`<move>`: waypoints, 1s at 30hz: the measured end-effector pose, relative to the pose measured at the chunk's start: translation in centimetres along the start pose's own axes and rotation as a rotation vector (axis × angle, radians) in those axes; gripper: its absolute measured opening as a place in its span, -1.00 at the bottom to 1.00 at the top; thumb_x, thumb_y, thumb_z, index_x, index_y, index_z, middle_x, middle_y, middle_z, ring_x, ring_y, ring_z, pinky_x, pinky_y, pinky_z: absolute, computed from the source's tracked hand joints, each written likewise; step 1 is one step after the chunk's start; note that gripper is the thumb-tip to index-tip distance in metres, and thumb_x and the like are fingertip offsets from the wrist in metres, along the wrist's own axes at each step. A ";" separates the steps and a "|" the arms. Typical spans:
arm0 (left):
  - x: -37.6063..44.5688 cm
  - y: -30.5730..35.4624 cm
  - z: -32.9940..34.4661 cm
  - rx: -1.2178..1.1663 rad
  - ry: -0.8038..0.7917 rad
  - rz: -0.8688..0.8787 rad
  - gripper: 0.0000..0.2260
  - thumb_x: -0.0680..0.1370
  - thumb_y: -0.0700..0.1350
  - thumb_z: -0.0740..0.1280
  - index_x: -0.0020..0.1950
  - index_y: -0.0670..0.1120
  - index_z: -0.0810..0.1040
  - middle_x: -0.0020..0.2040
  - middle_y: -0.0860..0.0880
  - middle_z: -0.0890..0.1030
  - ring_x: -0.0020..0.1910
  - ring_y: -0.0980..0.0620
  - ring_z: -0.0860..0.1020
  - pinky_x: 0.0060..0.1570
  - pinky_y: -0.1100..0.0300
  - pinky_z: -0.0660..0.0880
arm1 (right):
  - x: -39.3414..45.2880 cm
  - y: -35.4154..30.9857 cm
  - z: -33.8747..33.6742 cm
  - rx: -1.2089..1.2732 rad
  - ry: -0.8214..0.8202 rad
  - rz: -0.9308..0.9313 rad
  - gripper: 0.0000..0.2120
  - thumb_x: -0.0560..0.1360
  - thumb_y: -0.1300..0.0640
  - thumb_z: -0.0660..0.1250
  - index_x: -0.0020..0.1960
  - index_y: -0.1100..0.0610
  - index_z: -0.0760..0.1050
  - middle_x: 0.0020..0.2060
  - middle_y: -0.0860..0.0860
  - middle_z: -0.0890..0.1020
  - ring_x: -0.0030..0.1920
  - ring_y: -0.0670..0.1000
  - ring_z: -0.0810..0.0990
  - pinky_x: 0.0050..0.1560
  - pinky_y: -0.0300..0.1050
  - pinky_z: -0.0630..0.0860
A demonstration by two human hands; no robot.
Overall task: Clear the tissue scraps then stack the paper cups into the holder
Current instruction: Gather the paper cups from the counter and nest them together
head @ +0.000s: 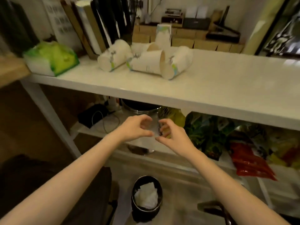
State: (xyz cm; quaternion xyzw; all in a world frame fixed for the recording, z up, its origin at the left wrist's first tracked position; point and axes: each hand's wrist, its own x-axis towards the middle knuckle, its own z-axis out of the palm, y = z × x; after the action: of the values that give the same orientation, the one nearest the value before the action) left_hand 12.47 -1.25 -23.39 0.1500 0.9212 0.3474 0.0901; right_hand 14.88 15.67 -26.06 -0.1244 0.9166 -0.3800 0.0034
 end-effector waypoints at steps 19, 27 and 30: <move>6.8 4.9 -22.5 0.107 0.354 0.113 -0.49 0.41 0.04 0.39 0.32 -0.06 0.37 0.19 -0.06 0.54 0.12 0.02 0.50 0.07 0.19 0.42 | 16.1 -13.8 -11.1 -0.048 0.237 -0.210 -0.46 0.39 0.03 0.42 0.31 0.05 0.32 0.03 -0.01 0.53 -0.03 -0.01 0.53 -0.04 -0.14 0.49; 11.9 0.8 -22.8 0.097 0.514 0.029 -0.47 0.45 0.04 0.33 0.36 -0.04 0.29 0.33 -0.08 0.42 0.25 -0.04 0.43 0.09 0.12 0.40 | 22.7 -12.9 -11.6 -0.017 0.285 -0.033 -0.45 0.44 -0.03 0.34 0.35 0.15 0.31 0.25 0.12 0.47 0.21 0.08 0.46 0.11 -0.05 0.42; 13.5 -1.3 -22.0 0.180 0.489 -0.074 -0.44 0.44 0.10 0.32 0.37 -0.04 0.26 0.32 -0.07 0.39 0.21 -0.04 0.43 0.06 0.12 0.40 | 24.6 -12.3 -11.8 -0.071 0.248 0.042 -0.39 0.43 -0.06 0.33 0.38 0.17 0.26 0.33 0.14 0.41 0.29 0.12 0.41 0.20 0.01 0.41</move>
State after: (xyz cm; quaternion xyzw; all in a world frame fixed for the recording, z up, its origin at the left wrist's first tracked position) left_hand -6.45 -11.10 -8.79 0.0352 0.9477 0.2864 -0.1361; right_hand -7.43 9.85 -6.93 -0.0573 0.9252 -0.3597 -0.1065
